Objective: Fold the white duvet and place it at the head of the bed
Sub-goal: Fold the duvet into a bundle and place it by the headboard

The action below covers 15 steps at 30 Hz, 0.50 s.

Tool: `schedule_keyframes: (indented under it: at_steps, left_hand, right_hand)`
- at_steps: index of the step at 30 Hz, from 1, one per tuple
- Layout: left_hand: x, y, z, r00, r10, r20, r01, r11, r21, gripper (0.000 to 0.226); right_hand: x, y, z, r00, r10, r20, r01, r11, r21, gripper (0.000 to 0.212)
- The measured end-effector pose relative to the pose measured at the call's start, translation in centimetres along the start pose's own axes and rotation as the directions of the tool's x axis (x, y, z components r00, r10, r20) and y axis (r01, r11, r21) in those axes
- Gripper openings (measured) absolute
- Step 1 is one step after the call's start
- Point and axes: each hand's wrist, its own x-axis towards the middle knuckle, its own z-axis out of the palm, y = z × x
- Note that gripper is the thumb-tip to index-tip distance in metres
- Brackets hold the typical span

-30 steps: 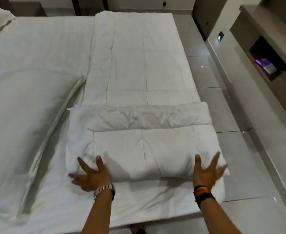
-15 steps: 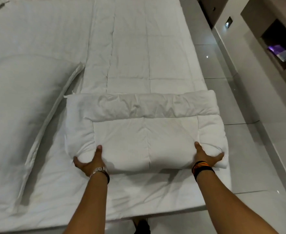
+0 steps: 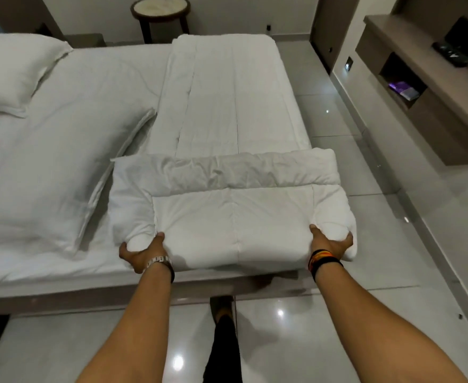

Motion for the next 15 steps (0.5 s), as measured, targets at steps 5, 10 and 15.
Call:
schedule_keyframes:
  at_steps: [5, 10, 15]
  left_hand:
    - [-5.3, -1.8, -8.1, 0.997, -0.068, -0.033, 0.072, 0.99, 0.121, 0.1]
    - [-5.4, 1.8, -8.2, 0.999, -0.051, -0.007, 0.051, 0.975, 0.217, 0.104]
    - [-1.7, 9.5, -0.1, 0.984, 0.136, 0.113, -0.152, 0.978, 0.146, 0.098]
  right_hand:
    - [-4.9, 1.9, -8.0, 0.996, 0.071, -0.049, -0.076, 0.991, -0.109, 0.109]
    - [-7.1, -0.3, -6.9, 0.997, 0.062, -0.04, -0.066, 0.992, -0.108, 0.112]
    - [-4.3, -6.6, 2.5, 0.994, -0.105, 0.032, 0.108, 0.988, -0.111, 0.108]
